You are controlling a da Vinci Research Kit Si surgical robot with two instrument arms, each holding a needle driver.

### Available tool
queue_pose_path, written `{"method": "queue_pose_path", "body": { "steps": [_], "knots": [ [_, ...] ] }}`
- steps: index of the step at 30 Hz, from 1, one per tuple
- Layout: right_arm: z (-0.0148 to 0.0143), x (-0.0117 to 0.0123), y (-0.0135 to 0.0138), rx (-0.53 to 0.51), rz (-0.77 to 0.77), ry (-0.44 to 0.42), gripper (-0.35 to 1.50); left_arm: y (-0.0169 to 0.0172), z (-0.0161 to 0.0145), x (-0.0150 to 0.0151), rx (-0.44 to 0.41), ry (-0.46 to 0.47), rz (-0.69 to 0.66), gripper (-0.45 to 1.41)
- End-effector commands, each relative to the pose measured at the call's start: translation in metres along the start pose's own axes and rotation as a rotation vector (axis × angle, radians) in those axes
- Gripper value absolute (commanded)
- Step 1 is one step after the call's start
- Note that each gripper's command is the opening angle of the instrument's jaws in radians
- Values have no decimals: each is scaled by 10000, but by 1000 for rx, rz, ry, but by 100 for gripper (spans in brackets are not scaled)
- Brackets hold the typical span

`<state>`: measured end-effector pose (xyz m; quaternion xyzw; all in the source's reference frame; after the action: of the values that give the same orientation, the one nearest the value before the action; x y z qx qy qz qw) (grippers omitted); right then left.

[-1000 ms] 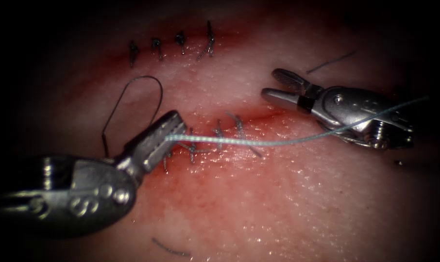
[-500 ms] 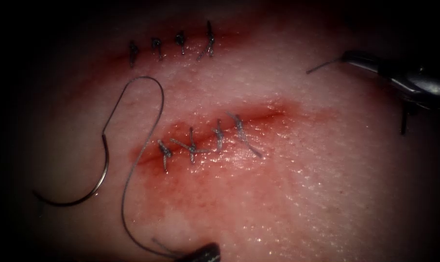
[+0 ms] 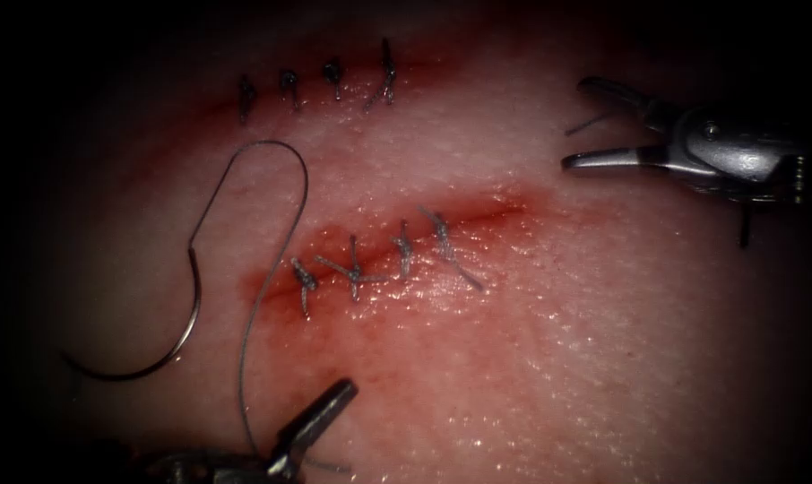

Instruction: Wound Closure

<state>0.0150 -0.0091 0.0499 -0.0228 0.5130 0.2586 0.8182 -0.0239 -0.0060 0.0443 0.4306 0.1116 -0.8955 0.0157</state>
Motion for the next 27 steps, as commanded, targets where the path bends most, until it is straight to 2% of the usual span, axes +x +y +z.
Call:
{"method": "queue_pose_path", "body": {
  "steps": [1,3,6,8,12,15,17,20,23,24,27],
  "knots": [
    [9,0,-5,12,-19,-7,113,-1,4,-1,-12,10,-18,138],
    [9,3,-4,27,-45,-17,118,-13,-5,0,-27,25,-41,124],
    [9,7,-6,51,-78,-32,121,-33,-9,2,52,45,-62,81],
    [7,9,-9,67,-83,-28,120,-42,-5,4,108,58,-83,77],
    [8,13,-14,79,-82,-35,118,-56,10,8,134,62,-120,81],
    [9,13,-16,89,-84,-32,115,-66,23,12,170,80,-154,66],
    [10,12,-16,101,-87,-28,108,-75,33,14,211,91,-162,49],
    [10,12,-16,100,-88,-28,106,-88,48,11,307,83,-178,46],
    [10,11,-16,100,-88,-28,105,-97,67,4,422,34,-198,52],
    [10,11,-16,100,-88,-28,105,-98,73,2,452,6,-187,44],
    [10,11,-17,101,-89,-30,103,-98,93,-6,511,-53,-178,44]
  ]
}}
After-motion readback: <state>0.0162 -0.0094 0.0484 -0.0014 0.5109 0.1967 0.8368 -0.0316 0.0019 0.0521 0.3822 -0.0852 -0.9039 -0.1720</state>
